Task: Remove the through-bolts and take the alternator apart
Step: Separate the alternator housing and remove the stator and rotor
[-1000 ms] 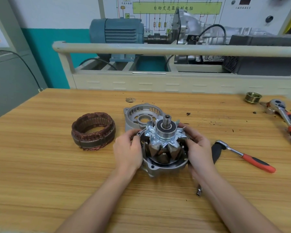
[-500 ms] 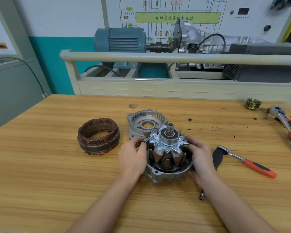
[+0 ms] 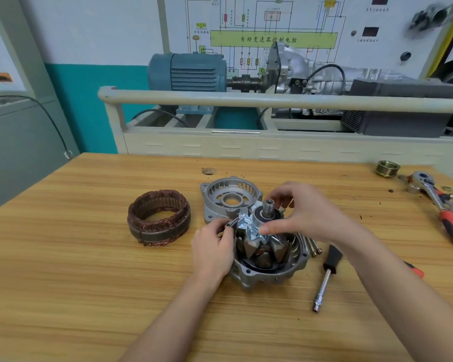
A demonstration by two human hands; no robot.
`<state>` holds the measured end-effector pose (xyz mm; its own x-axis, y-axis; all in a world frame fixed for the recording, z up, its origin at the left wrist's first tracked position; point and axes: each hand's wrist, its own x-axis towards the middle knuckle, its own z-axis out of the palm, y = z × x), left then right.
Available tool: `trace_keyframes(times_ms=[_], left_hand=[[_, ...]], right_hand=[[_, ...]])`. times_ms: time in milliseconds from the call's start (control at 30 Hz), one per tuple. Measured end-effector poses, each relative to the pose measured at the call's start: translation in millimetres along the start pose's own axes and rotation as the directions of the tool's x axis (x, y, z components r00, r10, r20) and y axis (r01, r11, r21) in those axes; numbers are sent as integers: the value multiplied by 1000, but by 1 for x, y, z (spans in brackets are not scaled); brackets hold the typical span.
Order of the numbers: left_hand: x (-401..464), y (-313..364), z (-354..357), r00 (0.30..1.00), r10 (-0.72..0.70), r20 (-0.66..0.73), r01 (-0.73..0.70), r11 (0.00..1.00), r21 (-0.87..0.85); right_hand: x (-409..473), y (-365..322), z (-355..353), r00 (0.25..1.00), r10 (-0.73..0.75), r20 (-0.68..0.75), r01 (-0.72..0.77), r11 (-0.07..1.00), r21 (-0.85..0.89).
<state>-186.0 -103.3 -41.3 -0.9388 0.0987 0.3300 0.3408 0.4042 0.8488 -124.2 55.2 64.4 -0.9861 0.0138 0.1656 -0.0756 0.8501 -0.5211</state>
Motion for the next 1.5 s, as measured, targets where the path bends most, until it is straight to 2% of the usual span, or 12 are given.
trace_keyframes(times_ms=[100, 300, 433, 600, 700, 867, 1000, 1067, 1167, 1233, 1367, 1500], left_hand=[[1, -1, -1, 1000, 21, 18, -21, 1000, -1], [2, -2, -2, 998, 49, 40, -48, 999, -20], [3, -5, -3, 997, 60, 43, -59, 998, -18], [1, -2, -3, 996, 72, 48, -71, 997, -28], [0, -4, -2, 995, 80, 51, -79, 997, -23], [3, -8, -2, 996, 68, 56, -68, 998, -12], [4, -9, -2, 996, 58, 71, -57, 998, -22], [4, -10, -1, 998, 34, 59, -33, 999, -28], [2, -9, -1, 999, -7, 52, 8, 1000, -29], [2, -9, -1, 999, -19, 41, 20, 999, -30], [2, -8, -1, 999, -35, 18, 35, 999, -34], [2, -8, -2, 999, -41, 18, 42, 998, -39]], right_hand=[[1, 0, -6, 998, -50, 48, 53, 996, -65], [-3, 3, -13, 988, -136, 78, 138, 990, -12], [-6, 6, -14, 977, -157, 146, 130, 975, 181], [-2, -5, -5, 987, -105, 122, 118, 987, -109], [-2, -11, -3, 984, -129, 127, 148, 977, -156], [-6, -10, -4, 974, -197, 113, 204, 978, -52], [-13, -10, -10, 962, -241, 131, 225, 966, 125], [-13, -9, -15, 951, -256, 174, 244, 966, 89], [-8, -8, -8, 980, -171, 106, 187, 968, -169], [-5, -9, 0, 991, -133, 19, 134, 958, -255], [3, -11, 5, 992, -113, -54, 100, 972, -211], [8, -11, 6, 999, -41, -15, 40, 996, -81]])
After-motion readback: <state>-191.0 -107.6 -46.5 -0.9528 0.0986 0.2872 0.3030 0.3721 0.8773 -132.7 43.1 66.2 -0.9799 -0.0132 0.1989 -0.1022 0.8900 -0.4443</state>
